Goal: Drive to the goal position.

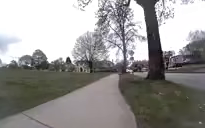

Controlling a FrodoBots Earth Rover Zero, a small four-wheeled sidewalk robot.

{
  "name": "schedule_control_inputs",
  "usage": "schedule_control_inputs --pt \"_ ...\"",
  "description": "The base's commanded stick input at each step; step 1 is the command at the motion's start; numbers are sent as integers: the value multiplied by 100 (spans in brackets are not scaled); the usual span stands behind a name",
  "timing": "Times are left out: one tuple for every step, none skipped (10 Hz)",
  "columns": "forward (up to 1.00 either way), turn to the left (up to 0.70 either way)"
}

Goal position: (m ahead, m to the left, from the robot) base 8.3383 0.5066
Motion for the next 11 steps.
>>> schedule_control_inputs --pt "85 0" --pt "85 0" --pt "85 0" --pt "85 0" --pt "85 0" --pt "85 0" --pt "85 0" --pt "85 0" --pt "85 0" --pt "85 0" --pt "85 0"
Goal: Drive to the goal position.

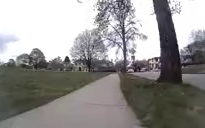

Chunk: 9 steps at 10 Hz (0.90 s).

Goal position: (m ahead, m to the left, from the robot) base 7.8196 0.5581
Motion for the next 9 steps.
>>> schedule_control_inputs --pt "85 0" --pt "85 0" --pt "85 0" --pt "85 0" --pt "85 0" --pt "85 0" --pt "85 0" --pt "85 0" --pt "85 0"
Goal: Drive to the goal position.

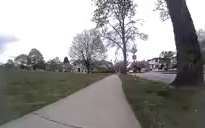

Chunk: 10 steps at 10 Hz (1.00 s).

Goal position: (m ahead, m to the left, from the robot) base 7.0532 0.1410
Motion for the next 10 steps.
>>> schedule_control_inputs --pt "85 0" --pt "85 0" --pt "85 0" --pt "85 0" --pt "85 0" --pt "85 0" --pt "85 0" --pt "85 0" --pt "85 0" --pt "85 0"
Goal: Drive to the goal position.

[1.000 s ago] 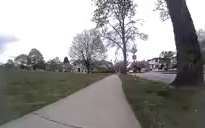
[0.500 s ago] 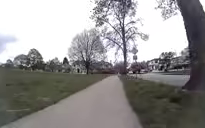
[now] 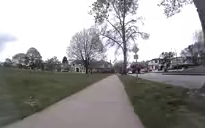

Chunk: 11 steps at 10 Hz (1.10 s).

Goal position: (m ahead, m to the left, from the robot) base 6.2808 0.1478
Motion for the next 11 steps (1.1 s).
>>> schedule_control_inputs --pt "85 0" --pt "85 0" --pt "85 -6" --pt "85 -20" --pt "85 -26" --pt "85 -11" --pt "85 -2" --pt "85 0" --pt "85 -9" --pt "85 -33" --pt "85 -34"
